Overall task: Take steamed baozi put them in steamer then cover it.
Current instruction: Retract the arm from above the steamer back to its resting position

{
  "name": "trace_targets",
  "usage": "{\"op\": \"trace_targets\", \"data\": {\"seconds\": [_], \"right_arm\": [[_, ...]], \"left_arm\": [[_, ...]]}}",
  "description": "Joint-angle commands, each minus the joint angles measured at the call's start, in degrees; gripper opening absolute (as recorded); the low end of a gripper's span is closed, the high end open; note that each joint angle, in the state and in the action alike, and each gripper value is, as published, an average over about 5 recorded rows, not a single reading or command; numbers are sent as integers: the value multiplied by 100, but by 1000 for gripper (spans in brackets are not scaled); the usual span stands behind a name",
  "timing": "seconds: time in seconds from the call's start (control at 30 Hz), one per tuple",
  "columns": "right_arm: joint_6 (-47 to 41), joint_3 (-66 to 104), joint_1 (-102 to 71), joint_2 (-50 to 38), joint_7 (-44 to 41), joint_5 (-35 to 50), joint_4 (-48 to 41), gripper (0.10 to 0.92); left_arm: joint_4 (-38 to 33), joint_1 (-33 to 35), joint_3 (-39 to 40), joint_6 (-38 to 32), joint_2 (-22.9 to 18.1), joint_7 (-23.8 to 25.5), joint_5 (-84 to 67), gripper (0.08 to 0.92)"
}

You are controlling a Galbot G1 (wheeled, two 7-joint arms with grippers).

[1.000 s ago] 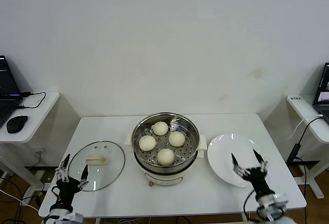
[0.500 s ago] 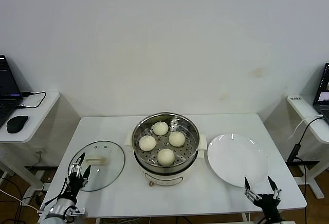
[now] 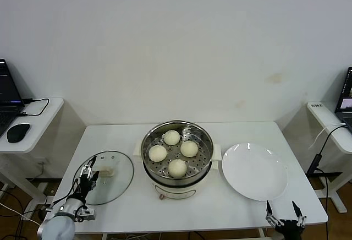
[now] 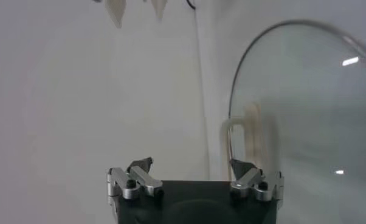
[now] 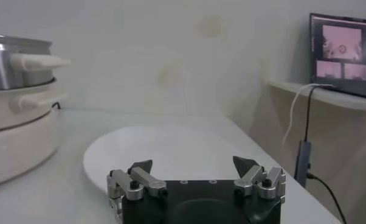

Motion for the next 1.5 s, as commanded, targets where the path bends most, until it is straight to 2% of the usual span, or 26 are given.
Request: {"op": "trace_targets", "data": {"seconds": [0.03, 0.33, 0.7, 0.9, 1.1, 1.27, 1.5], "right_arm": [[28, 62, -62, 125, -5, -87, -21, 823], [57, -15, -45, 147, -14, -149, -102, 823], [79, -107, -62, 156, -31, -212, -119, 823], [100, -178, -73, 178, -33, -294, -96, 823], [118, -240, -91, 163, -38, -349, -54, 823], [140, -294, -104, 126, -43, -367, -47, 823], [185, -397, -117, 41, -59, -413, -11, 823]], "left_arm": [[657, -545, 149, -77, 11, -17, 35, 823], [680, -592, 148, -199, -33, -43, -260, 801], [984, -677, 183, -449, -82, -25, -392, 498], [794, -585, 132, -541, -82, -162, -530, 325], [99, -288, 12, -452, -7, -200, -708, 169], [-746, 112, -149, -4, 191, -2, -934, 149], [-2220, 764, -574, 1143, 455, 519, -1521, 149]]}}
